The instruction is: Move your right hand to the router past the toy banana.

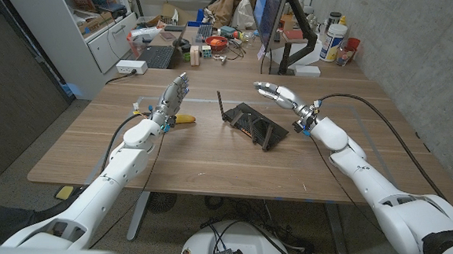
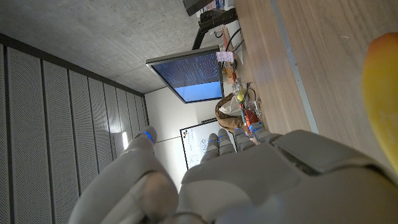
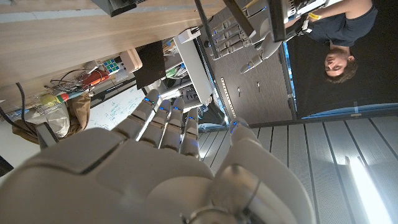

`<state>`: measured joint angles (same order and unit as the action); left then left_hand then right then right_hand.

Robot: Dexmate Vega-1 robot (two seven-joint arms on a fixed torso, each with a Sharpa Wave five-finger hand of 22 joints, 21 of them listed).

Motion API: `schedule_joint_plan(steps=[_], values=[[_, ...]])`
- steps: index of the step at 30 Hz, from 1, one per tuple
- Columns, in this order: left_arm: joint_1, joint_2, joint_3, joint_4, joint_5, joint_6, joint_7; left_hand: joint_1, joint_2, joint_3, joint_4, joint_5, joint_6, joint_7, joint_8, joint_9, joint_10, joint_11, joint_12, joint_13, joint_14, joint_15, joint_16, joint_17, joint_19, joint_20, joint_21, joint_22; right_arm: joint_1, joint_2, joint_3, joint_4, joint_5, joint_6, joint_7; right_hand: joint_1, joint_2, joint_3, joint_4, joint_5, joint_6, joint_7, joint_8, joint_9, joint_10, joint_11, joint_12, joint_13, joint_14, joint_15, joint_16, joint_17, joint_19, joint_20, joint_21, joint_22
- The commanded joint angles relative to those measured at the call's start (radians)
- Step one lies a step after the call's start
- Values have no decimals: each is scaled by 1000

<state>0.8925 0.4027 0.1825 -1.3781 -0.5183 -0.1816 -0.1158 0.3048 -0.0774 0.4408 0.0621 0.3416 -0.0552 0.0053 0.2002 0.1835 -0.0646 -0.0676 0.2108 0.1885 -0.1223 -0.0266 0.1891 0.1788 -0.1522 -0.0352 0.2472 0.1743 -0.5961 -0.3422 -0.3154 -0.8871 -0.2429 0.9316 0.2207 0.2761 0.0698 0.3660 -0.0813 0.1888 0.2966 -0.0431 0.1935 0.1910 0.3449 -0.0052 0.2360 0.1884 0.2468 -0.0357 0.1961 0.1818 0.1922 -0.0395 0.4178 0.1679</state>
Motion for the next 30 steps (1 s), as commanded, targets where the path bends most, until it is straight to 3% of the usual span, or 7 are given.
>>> schedule_joint_plan(steps=[1, 18, 30], values=[[3, 0, -5, 0, -2, -11, -2, 8, 7, -4, -1, 1, 7, 1, 1, 3, 4, 0, -3, 2, -7, -6, -1, 6, 4, -3, -6, 5, 16, -15, -31, 8, -98, 18, -70, 9, 0, 1, -8, 5, 4, -9, 9, 3, 1, -7, -4, 2, 11, -35, -1, 2, 11, -31, -4, 3], [24, 4, -8, -24, -6, -18, 2, 9, 7, -6, -2, 0, 11, 0, 1, 3, 5, -2, -3, 2, -6, -7, 0, 6, 5, -2, -10, 5, 46, -31, -82, 37, -159, -2, -104, 12, 2, 5, -11, 5, 5, -16, 8, 3, 3, -7, -5, 2, 11, -38, -2, 2, 16, -28, -12, 3], [24, 3, -9, -31, -10, -22, 2, 9, 7, -8, -2, 0, 12, 0, 1, 3, 4, -1, -4, 2, -5, -7, 0, 6, 6, 0, -12, 5, 74, -42, -120, 81, -221, -5, -175, 15, 3, 9, -15, 6, 6, -23, 8, 3, 3, -13, -6, 2, 13, -41, -3, 2, 20, -27, -18, 3]])
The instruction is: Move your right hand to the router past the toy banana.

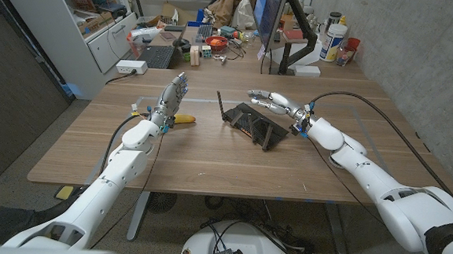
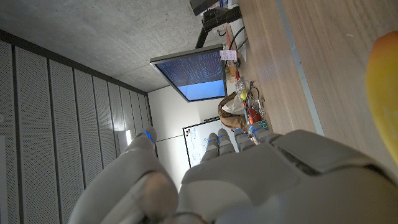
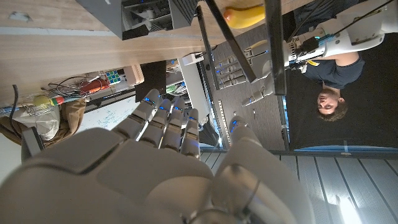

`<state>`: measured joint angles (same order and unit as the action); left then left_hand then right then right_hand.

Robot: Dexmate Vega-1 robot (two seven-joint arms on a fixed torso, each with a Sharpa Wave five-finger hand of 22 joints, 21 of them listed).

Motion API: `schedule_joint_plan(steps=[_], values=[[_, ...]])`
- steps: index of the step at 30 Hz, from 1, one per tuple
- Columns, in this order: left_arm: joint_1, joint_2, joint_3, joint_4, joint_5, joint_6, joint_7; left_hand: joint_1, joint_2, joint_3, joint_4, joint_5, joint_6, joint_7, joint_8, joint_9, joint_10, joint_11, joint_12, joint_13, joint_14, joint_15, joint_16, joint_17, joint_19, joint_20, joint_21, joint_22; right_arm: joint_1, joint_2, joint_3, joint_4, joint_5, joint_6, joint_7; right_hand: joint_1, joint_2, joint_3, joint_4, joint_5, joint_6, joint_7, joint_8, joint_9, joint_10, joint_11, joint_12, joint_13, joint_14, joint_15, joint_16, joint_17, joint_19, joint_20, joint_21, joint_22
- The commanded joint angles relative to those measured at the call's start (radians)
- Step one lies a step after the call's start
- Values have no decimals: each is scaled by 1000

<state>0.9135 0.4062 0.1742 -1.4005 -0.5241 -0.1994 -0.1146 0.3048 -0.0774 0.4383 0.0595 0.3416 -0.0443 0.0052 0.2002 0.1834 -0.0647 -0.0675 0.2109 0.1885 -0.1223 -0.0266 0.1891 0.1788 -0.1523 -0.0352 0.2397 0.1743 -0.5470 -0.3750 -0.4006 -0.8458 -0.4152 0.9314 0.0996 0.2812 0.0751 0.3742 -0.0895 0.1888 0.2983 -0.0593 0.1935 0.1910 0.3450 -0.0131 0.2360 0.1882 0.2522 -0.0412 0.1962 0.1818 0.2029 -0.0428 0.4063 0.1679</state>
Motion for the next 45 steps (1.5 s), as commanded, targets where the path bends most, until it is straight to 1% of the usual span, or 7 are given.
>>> schedule_joint_plan(steps=[1, 15, 19, 24, 29, 35, 45], values=[[3, -1, 0, -9, -4, -4, 1, 9, 7, -5, 1, 0, 1, 0, 1, 3, 4, 0, -4, 2, -6, -7, 0, 6, 6, 1, -5, 5, 27, -11, -39, 42, -52, -5, -58, 10, -2, 1, -7, 6, 5, -6, 8, 3, 3, -6, -6, 2, 8, -36, -3, 2, 9, -24, -7, 3], [2, 1, 4, -11, 1, -1, 7, 9, 8, -8, 1, 0, 2, -1, 0, 3, 5, -4, -4, 2, -5, -7, 0, 6, 7, 3, -8, 5, 58, -32, -89, 69, -130, -11, -148, 12, -1, 4, -10, 6, 5, -11, 8, 3, 5, -10, -6, 2, 8, -37, -4, 2, 11, -21, -15, 4], [1, 1, 5, -11, 1, -1, 8, 9, 8, -8, 1, 0, 1, 0, 0, 3, 5, -4, -4, 2, -5, -7, 0, 6, 7, 2, -9, 5, 65, -41, -107, 66, -167, -14, -186, 13, -1, 5, -10, 6, 6, -13, 8, 3, 6, -13, -6, 2, 9, -39, -4, 2, 11, -21, -17, 4], [-1, 2, 4, -11, 1, -2, 7, 9, 9, -9, 1, 0, 3, -1, 0, 3, 5, -3, -4, 2, -5, -7, 0, 6, 7, 2, -10, 5, 76, -55, -139, 59, -244, -28, -269, 12, -1, 6, -11, 6, 8, -18, 8, 3, 7, -18, -6, 2, 12, -41, -3, 2, 10, -21, -21, 4], [-1, 5, 1, -12, 0, -4, 7, 9, 9, -9, 1, 0, 3, -1, 0, 3, 6, -4, -4, 2, -5, -7, 0, 6, 7, 2, -11, 5, 90, -58, -164, 77, -266, -32, -306, 12, 0, 7, -11, 6, 10, -24, 9, 3, 11, -25, -5, 2, 16, -49, -2, 3, 11, -31, -26, 4], [-3, 6, -1, -8, -4, -7, 1, 9, 9, -10, 1, 0, 5, -1, 0, 3, 6, -3, -4, 2, -5, -7, 0, 6, 8, 3, -12, 5, 99, -74, -201, 64, -327, -59, -364, 12, 1, 8, -12, 6, 8, -29, 8, 3, 13, -27, -5, 3, 17, -51, -2, 3, 14, -35, -29, 5], [-7, 5, -1, 2, -7, -9, -7, 9, 10, -11, 1, -1, 6, 0, 0, 3, 5, -3, -5, 2, -5, -7, 0, 6, 8, 3, -14, 5, 101, -101, -238, 28, -373, -98, -400, 11, 1, 10, -13, 7, 9, -33, 8, 4, 13, -30, -5, 3, 17, -54, -3, 3, 17, -40, -34, 5]])
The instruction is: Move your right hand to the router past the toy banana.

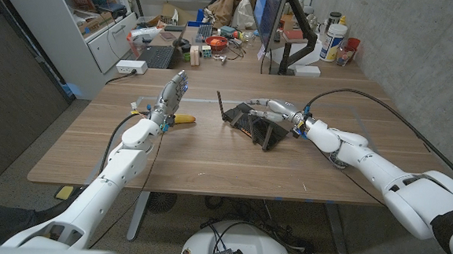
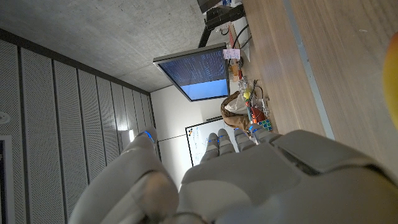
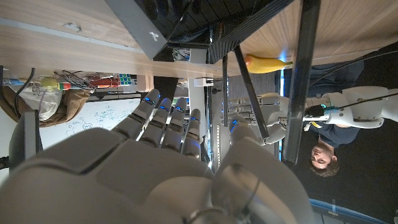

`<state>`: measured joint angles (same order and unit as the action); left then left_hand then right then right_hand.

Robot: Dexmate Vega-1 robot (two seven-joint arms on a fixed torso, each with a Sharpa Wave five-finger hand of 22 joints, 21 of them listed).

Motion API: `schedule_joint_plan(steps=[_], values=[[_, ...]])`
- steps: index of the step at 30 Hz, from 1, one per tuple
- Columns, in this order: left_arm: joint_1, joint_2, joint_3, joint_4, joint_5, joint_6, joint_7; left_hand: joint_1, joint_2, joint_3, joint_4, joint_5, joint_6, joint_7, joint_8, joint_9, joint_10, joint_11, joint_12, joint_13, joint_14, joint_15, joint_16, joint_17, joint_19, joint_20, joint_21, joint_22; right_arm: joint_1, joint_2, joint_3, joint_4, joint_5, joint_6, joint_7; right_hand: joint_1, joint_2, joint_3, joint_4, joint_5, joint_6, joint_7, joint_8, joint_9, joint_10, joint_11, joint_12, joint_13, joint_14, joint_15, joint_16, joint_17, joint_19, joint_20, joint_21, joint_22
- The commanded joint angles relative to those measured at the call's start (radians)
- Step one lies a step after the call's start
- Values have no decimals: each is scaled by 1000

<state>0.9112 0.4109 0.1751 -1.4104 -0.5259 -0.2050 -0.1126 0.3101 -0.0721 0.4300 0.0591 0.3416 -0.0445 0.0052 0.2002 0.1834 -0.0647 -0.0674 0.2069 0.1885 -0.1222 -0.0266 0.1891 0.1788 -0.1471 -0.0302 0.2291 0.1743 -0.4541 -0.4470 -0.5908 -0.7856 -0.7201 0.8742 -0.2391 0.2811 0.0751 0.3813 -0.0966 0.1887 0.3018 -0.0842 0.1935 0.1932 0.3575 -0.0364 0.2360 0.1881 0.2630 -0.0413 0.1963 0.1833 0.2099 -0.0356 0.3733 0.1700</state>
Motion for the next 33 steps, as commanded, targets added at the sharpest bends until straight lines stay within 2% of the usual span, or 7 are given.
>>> schedule_joint_plan(steps=[1, 20, 33], values=[[-4, -1, -2, 12, -5, -4, -9, 4, 5, -3, 1, -1, 6, 0, 0, 3, 5, -3, -1, 2, -5, -7, 0, 6, 3, -1, -4, 5, 8, -32, -51, -37, -73, -46, -62, 11, 1, 3, -6, 7, 5, -9, 7, 1, 1, -10, -5, 3, 6, -55, -3, 2, 10, -47, -2, 3], [9, 1, -8, -2, -5, -7, 0, 4, 6, -5, 1, -1, 8, -1, 0, 3, 7, -4, 0, 2, -5, -6, 0, 6, 3, 1, -7, 6, 21, -57, -91, -67, -111, -84, -47, 10, 2, 5, -6, 8, 15, -13, 11, 1, 5, -9, -5, 3, 10, -55, -2, 2, 15, -46, -11, 4], [15, 3, -6, -16, -2, -4, 7, 5, 7, -7, 1, -1, 10, -2, 0, 3, 6, -4, -1, 2, -5, -7, 0, 6, 4, 1, -8, 6, 14, -68, -95, -83, -106, -114, -14, 9, 3, 7, -7, 8, 18, -13, 11, 2, 8, -8, -4, 3, 15, -55, -1, 3, 18, -43, -16, 4]])
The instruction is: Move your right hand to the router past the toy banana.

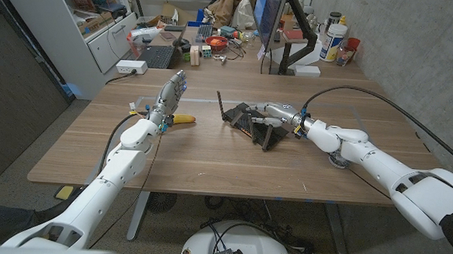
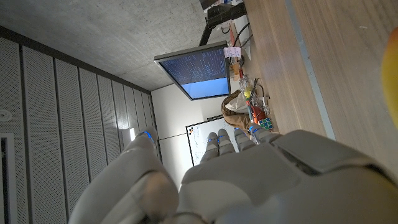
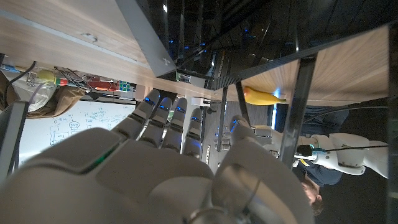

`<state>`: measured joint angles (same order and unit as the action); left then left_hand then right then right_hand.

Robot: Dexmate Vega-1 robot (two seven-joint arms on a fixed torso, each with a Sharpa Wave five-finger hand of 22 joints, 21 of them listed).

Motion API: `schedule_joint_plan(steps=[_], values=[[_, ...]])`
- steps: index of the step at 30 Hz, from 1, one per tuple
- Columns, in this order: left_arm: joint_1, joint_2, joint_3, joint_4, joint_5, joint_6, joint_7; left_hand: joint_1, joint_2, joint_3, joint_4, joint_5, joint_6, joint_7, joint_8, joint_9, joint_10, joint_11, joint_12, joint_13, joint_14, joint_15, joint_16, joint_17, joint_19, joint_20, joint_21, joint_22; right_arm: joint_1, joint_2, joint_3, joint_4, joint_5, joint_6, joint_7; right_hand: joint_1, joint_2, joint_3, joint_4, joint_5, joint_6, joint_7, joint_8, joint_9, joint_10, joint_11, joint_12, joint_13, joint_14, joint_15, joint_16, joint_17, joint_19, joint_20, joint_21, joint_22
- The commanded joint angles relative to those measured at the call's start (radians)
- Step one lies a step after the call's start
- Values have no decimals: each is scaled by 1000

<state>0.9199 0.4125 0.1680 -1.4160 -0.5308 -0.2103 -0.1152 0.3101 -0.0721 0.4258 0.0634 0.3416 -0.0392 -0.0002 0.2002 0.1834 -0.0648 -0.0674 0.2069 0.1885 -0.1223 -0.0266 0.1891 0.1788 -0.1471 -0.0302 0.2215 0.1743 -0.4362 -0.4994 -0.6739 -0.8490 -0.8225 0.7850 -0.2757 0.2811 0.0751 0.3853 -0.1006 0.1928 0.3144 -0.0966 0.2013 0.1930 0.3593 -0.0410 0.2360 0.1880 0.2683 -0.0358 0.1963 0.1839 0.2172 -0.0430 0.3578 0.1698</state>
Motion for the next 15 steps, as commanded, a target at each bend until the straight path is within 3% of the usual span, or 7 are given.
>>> schedule_joint_plan(steps=[1, 15], values=[[6, 2, 2, -11, 4, 2, 11, 5, 7, -3, -3, -1, 5, 4, 1, 3, 6, -4, -1, 2, -5, -7, -1, 6, 4, 1, -1, 6, -6, -17, -11, -22, -3, -28, 24, 9, 3, 3, -3, 4, 6, 0, 3, 2, 6, -2, -4, 4, 10, -61, -1, 2, 11, -36, -1, 4], [9, 3, 6, -20, 6, 0, 13, 5, 8, -4, -3, -1, 8, 3, 1, 3, 6, -3, -1, 2, -5, -8, -1, 6, 4, 3, -3, 6, -16, -24, -5, -34, 1, -44, 28, 9, 3, 6, -4, 4, 7, 2, 3, 2, 9, 1, -4, 4, 13, -61, -1, 2, 14, -34, -7, 5]])
